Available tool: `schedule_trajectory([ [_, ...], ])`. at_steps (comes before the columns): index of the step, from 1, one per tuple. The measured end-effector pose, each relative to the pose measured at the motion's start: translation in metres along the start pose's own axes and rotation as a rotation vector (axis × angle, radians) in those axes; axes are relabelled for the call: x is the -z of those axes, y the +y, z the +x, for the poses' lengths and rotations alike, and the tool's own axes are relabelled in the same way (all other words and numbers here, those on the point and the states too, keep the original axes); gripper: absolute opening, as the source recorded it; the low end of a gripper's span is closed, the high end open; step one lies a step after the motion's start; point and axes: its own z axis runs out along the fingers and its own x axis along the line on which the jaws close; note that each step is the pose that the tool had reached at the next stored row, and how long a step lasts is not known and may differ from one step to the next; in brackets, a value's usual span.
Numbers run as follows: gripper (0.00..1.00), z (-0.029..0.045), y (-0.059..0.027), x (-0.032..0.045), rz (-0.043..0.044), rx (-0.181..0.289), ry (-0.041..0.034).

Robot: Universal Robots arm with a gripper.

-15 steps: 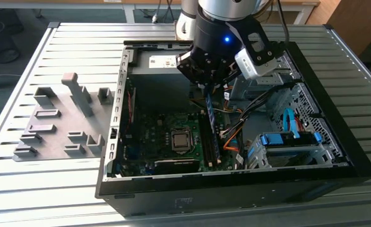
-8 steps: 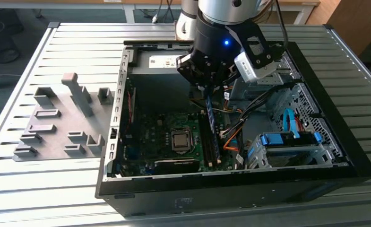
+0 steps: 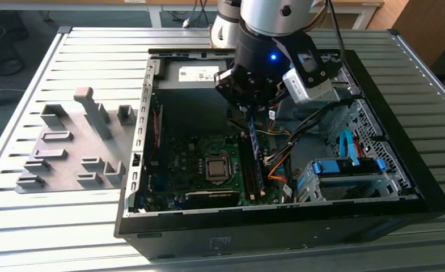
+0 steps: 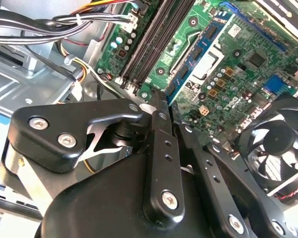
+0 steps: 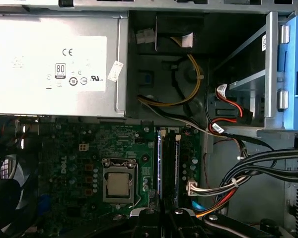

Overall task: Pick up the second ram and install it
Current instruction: 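Insert the second ram into the second slot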

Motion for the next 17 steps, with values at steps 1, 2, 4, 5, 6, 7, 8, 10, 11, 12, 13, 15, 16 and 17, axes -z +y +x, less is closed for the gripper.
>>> schedule_trajectory([
  [1, 0.14, -0.0009, 0.0000, -0.0007, -0.0001, 0.000, -0.0001],
  [2, 0.14, -0.0016, 0.0000, -0.0014, 0.0000, 0.000, 0.0000],
  [4, 0.14, -0.0026, -0.0001, -0.0030, 0.0000, 0.000, 0.0000],
  [5, 0.14, -0.0030, -0.0001, -0.0040, -0.0001, 0.000, 0.0000],
  [6, 0.14, -0.0033, -0.0002, -0.0051, -0.0001, 0.000, 0.0000],
  [7, 0.14, -0.0035, -0.0003, -0.0061, 0.0000, 0.000, 0.0000],
  [8, 0.14, -0.0037, -0.0004, -0.0071, -0.0001, 0.000, 0.0000],
  [10, 0.14, -0.0040, -0.0008, -0.0093, -0.0001, -0.001, 0.0000],
  [11, 0.14, -0.0041, -0.0010, -0.0106, 0.0000, -0.001, 0.0000],
  [12, 0.14, -0.0041, -0.0013, -0.0118, -0.0001, -0.001, 0.0000],
  [13, 0.14, -0.0041, -0.0014, -0.0130, -0.0001, -0.001, -0.0001],
  [15, 0.14, -0.0041, -0.0017, -0.0153, -0.0001, -0.003, -0.0001],
  [16, 0.14, -0.0042, -0.0017, -0.0166, -0.0001, -0.004, -0.0001],
  [17, 0.14, -0.0042, -0.0018, -0.0178, -0.0002, -0.005, -0.0002],
])
